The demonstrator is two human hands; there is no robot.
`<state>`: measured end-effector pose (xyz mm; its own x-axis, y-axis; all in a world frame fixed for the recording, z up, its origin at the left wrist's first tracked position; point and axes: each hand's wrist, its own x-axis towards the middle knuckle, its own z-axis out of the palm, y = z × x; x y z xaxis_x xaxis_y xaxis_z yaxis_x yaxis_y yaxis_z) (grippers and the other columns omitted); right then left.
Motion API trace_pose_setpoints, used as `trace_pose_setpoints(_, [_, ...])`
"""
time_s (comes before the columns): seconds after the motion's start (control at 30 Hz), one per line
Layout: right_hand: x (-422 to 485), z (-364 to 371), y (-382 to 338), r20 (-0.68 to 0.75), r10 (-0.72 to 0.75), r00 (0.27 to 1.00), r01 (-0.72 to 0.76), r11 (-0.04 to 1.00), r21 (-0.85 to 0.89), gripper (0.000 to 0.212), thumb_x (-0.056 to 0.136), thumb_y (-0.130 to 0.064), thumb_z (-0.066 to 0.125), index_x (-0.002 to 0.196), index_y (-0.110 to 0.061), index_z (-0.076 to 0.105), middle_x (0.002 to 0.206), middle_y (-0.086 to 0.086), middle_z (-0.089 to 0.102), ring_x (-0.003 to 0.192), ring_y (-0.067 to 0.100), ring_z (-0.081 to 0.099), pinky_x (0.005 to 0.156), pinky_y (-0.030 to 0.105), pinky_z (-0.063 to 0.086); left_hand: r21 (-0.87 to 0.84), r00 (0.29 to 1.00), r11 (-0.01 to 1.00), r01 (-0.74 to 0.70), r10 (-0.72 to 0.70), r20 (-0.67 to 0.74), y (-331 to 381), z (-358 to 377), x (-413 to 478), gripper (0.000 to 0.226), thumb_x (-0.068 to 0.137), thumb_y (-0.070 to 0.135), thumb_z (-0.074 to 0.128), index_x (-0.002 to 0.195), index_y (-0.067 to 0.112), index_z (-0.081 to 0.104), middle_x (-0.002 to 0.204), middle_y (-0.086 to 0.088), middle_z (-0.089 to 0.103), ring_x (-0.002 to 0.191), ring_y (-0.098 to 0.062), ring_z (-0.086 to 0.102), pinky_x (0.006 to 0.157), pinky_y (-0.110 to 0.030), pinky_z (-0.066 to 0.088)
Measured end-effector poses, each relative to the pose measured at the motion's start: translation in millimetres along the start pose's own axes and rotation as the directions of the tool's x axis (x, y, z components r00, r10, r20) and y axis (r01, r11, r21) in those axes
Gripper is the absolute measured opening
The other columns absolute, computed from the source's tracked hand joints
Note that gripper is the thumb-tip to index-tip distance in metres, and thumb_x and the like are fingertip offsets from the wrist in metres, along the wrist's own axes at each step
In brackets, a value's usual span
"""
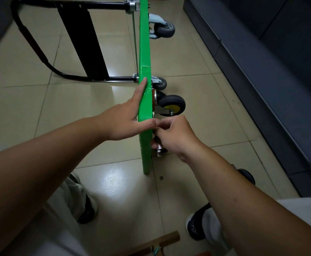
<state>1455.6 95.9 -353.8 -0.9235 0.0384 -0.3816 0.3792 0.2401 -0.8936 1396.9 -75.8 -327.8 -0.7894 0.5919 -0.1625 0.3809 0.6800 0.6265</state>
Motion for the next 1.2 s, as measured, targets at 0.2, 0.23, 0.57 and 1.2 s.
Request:
trace_pose_setpoints(0.2, [0.0,2.7,9.8,0.029,0.016,0.999,-0.017,0.999,0.032,0.019,0.101,-0.012,0.059,0.113,-0.010,0.074,0.096,0.007,0.077,0.074,0.024,0.075,0.073,0.044,0.064,-0.019,1.000,1.000,0.006,-0.006,-0.004,1.7,0.2,-1.7,0.109,0.078,0.075,0.050,0.146,0.052,-0.032,0.158,-0.006,0.039,0.103,-0.024,0.067,0.091,-0.042,0.056])
trace_pose_setpoints(0.23, [0.3,3.5,13.8,0.024,0.007,1.000,-0.008,1.000,0.024,0.018,0.100,-0.012,0.061,0.113,-0.012,0.074,0.098,0.005,0.077,0.078,0.025,0.076,0.077,0.046,0.064,-0.023,1.000,1.000,0.006,-0.006,-0.007,1.9,0.2,-1.8,0.109,0.078,0.076,0.050,0.146,0.052,-0.032,0.157,-0.006,0.041,0.102,-0.024,0.067,0.090,-0.043,0.056])
trace_pose_setpoints(0.57, [30.3,-2.2,71.0,-0.044,-0.133,0.990,0.136,0.988,0.074,0.030,0.097,-0.008,0.066,0.125,-0.018,0.070,0.110,-0.002,0.073,0.098,0.010,0.071,0.073,0.018,0.057,-0.018,1.000,1.000,-0.012,0.013,0.017,-0.3,-1.3,-0.2,0.110,0.081,0.074,0.051,0.147,0.049,-0.033,0.161,-0.006,0.035,0.105,-0.023,0.066,0.092,-0.040,0.056])
trace_pose_setpoints(1.2, [59.9,10.6,113.9,-0.083,-0.182,0.980,0.128,0.891,-0.435,0.026,0.097,-0.006,0.055,0.116,-0.020,0.066,0.099,-0.002,0.061,0.090,0.018,0.061,0.074,0.028,0.047,-0.034,0.999,0.999,-0.036,0.036,0.008,-2.2,-1.1,0.1,0.111,0.082,0.075,0.053,0.149,0.048,-0.031,0.159,0.003,0.038,0.109,-0.019,0.066,0.094,-0.038,0.056])
